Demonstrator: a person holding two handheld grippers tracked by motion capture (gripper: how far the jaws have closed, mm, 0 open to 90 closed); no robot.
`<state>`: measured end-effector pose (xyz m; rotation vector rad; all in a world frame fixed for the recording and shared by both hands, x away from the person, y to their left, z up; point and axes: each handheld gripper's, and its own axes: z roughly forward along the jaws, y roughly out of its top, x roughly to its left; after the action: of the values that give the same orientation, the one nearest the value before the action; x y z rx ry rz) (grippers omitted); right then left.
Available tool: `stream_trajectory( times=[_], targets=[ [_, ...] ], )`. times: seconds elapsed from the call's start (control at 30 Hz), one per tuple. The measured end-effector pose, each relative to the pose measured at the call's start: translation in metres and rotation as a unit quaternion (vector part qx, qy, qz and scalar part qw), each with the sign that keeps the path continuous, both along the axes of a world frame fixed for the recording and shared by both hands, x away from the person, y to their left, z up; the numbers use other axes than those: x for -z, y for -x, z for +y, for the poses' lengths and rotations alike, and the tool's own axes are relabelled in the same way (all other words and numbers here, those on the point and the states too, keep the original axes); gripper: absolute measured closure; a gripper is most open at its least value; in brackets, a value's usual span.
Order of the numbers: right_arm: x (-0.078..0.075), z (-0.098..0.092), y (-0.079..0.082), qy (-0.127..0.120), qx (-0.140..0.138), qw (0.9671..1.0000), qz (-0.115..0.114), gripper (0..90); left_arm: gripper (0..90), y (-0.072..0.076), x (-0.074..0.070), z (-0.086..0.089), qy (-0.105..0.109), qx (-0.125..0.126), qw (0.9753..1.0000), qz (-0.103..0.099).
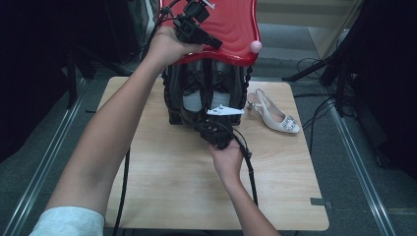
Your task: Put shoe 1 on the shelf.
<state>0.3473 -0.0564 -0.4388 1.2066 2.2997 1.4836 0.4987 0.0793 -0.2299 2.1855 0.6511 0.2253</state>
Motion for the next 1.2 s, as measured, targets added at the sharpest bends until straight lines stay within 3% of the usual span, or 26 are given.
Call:
stream_trajectory(
  times=[0.17,0.73,0.8,1.2],
  targets=[
    [-0.004,0.005,0.0,0.016,-0.002,0.9998,-0.012,90.0,89.9,-0.001,0.001,0.003,0.011,-0.001,0.9999,0.01],
    [-0.014,0.013,-0.019,0.024,0.014,0.9996,0.004,90.0,90.0,-0.001,0.003,0.003,0.012,0.002,0.9999,0.008],
    [-0.016,0.017,-0.021,0.038,0.015,0.9992,0.001,90.0,89.9,-0.001,0.003,0.003,0.013,0.003,0.9999,0.01],
    [-0.023,0.036,-0.038,0.044,0.033,0.9984,0.008,90.0,89.9,-0.001,0.003,0.002,0.015,0.003,0.9998,0.013]
  ],
)
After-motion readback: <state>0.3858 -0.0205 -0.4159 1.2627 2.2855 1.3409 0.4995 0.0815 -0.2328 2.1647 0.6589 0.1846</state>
